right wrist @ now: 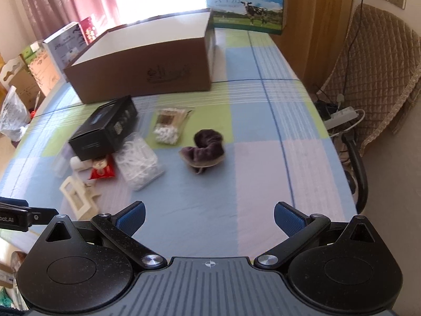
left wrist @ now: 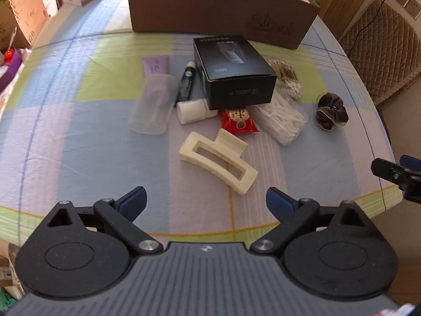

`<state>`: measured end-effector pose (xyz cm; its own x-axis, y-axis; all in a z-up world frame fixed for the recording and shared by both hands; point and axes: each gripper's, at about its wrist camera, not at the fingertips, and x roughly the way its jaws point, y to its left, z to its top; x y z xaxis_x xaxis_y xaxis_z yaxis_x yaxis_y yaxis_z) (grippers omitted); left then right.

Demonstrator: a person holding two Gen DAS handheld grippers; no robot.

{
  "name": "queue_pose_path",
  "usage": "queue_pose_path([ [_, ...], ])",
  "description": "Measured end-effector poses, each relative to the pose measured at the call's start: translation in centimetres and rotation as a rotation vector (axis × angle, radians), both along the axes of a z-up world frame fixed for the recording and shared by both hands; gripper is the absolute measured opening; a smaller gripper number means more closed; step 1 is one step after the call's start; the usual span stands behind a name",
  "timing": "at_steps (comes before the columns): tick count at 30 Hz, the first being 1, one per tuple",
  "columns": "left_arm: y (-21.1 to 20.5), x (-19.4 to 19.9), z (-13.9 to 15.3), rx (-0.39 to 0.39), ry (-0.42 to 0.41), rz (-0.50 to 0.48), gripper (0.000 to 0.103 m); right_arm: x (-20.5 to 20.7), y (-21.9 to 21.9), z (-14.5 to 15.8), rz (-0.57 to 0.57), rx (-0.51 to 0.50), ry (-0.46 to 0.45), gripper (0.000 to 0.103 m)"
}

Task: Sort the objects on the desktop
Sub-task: 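Move the left tool toward the cream hair claw clip, then grasp the cream claw clip with the left tool while the right tool grasps the brown scrunchie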

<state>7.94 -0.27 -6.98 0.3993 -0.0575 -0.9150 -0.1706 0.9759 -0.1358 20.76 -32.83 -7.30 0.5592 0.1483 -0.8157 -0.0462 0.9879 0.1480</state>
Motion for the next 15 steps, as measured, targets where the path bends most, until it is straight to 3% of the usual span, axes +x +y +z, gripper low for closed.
queue_pose_path([
  [5, -0.7, 1.8, -1.5, -0.007, -0.004, 0.029, 0.095, 0.6, -1.3, -0.5, -0.027, -0.002, 0.015, 0.101],
  [12, -1.3, 3.8, -3.9, 0.048, 0.022, 0.110, 0.090, 1.1, -2.6, -1.0, -0.046, 0.001, 0.033, 0.101],
  [15, -1.0, 3.8, -4.1, 0.052, 0.026, 0.128, 0.080, 1.3, -3.1, -1.3, -0.052, 0.008, 0.044, 0.101],
])
